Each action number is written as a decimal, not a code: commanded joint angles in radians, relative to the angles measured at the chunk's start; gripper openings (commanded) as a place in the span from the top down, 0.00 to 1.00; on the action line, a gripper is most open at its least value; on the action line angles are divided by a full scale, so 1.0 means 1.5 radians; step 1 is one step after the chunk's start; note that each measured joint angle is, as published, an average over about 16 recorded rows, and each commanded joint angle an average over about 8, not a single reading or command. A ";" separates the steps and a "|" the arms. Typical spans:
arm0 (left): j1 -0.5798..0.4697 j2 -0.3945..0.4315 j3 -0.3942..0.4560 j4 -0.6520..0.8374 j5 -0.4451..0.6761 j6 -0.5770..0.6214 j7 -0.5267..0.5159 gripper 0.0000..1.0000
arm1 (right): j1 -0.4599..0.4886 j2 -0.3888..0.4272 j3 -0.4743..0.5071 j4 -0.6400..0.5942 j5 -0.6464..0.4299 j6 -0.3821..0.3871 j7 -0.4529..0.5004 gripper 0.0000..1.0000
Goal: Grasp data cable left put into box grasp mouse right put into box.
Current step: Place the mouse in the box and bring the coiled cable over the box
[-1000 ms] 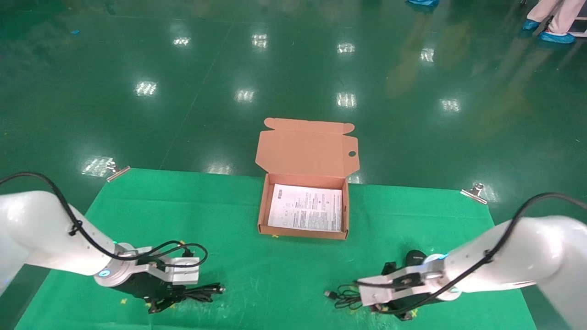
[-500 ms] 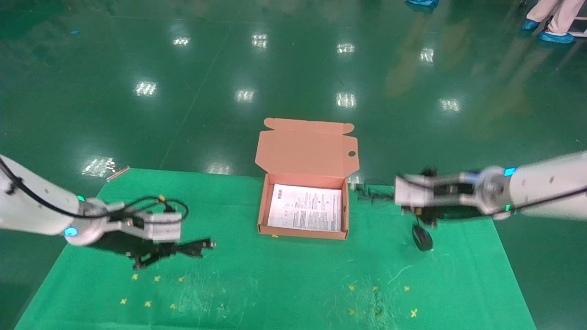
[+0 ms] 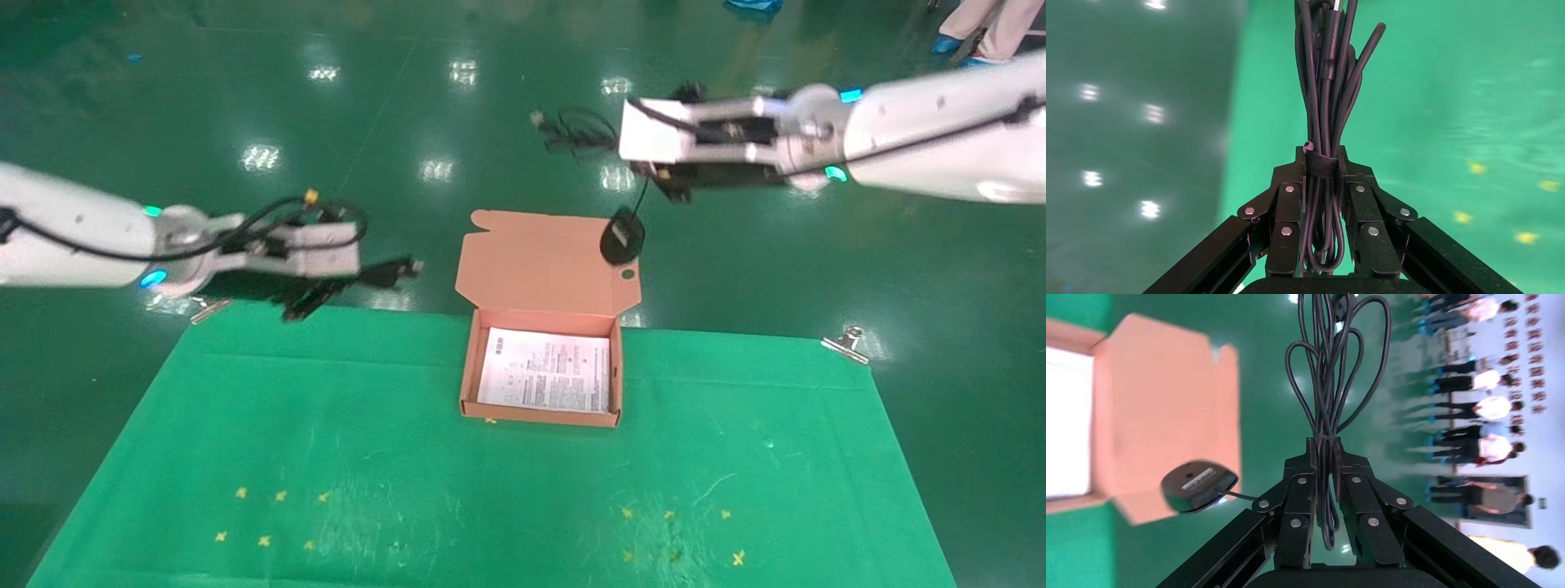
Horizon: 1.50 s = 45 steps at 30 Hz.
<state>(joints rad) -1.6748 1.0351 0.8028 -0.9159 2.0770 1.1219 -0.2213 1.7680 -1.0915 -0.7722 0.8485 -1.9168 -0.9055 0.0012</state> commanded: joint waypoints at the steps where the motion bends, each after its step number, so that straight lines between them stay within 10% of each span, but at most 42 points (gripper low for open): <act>1: -0.009 0.009 -0.003 -0.008 0.013 -0.020 -0.014 1.00 | 0.019 -0.025 0.006 -0.024 0.010 0.019 -0.023 1.00; 20: -0.082 0.101 -0.013 0.067 0.074 -0.142 -0.036 1.00 | 0.110 -0.171 0.066 -0.276 0.149 0.091 -0.271 1.00; 45: -0.026 0.065 0.016 0.009 0.129 -0.083 -0.099 1.00 | 0.041 -0.177 0.011 -0.279 0.175 0.099 -0.240 1.00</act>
<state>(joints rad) -1.7154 1.1303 0.8255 -0.9016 2.2694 0.9991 -0.3717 1.8296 -1.3561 -0.7589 0.4318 -1.6518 -0.7534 -0.3563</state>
